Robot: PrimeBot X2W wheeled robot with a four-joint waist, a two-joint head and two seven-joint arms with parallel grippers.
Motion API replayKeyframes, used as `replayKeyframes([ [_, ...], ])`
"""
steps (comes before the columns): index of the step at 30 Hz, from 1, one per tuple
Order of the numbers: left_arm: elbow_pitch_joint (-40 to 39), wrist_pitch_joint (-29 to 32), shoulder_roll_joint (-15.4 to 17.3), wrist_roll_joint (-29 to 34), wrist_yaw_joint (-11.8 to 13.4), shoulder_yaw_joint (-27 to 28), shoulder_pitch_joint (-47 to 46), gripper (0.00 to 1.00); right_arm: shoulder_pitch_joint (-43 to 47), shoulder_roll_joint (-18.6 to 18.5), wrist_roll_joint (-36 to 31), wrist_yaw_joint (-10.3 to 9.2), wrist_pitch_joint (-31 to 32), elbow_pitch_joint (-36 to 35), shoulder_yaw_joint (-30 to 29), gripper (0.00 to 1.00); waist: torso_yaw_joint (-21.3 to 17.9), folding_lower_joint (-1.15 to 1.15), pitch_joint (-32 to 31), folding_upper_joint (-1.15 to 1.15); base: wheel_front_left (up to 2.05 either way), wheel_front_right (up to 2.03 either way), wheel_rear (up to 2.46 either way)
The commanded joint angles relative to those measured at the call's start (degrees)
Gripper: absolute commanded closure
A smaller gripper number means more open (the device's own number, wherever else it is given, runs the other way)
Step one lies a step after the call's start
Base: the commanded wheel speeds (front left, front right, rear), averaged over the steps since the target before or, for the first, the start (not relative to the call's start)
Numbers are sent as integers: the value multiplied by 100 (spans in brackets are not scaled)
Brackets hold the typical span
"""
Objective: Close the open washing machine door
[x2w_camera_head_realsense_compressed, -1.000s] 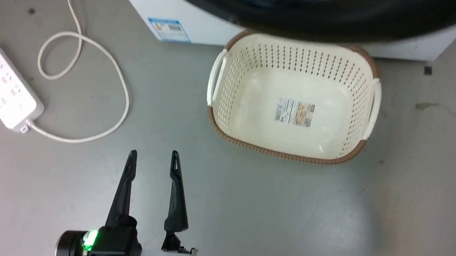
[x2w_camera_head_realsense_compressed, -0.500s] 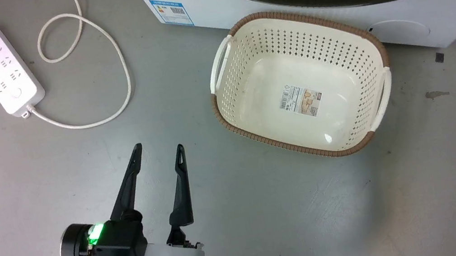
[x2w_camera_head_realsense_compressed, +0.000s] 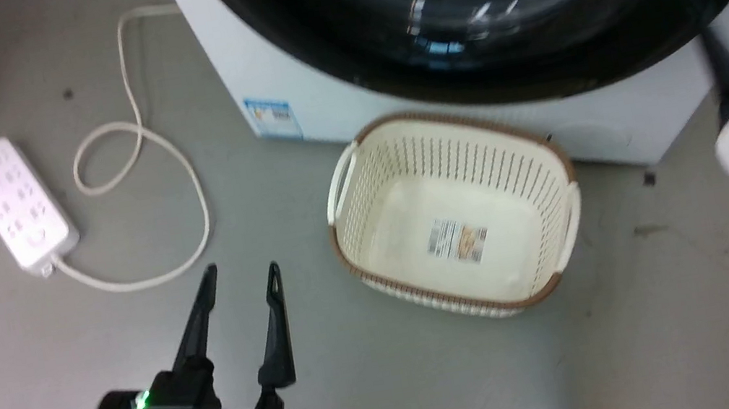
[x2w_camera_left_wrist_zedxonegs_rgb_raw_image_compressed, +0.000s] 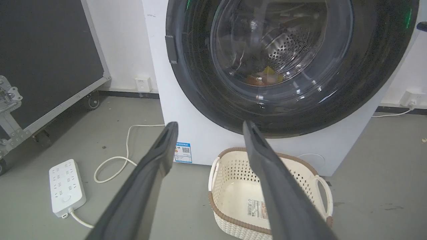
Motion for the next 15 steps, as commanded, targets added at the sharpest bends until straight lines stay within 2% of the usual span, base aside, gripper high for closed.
replayKeyframes([
  [1, 39, -25, -25, -32, -22, 27, 73, 0, 215, 69, -16, -5, -66, -97, -32, 0, -215, 1, -453, 0, 0, 0, 0],
  [4, 194, -25, -14, -43, -35, 90, 204, 0, 914, 225, -223, -5, -167, -553, -136, 0, -330, 1, -779, 0, 0, 0, 0],
  [12, 428, -25, 97, -6, -82, 168, 491, 0, 2643, 1432, -786, -5, -266, -1705, -1050, 0, -629, 1, -1354, 0, 0, 0, 0],
  [15, 459, -25, 117, 14, -97, 155, 552, 0, 3157, 1682, -1012, -5, -256, -2076, -1181, 0, -704, 1, -1454, 0, 0, 0, 0],
])
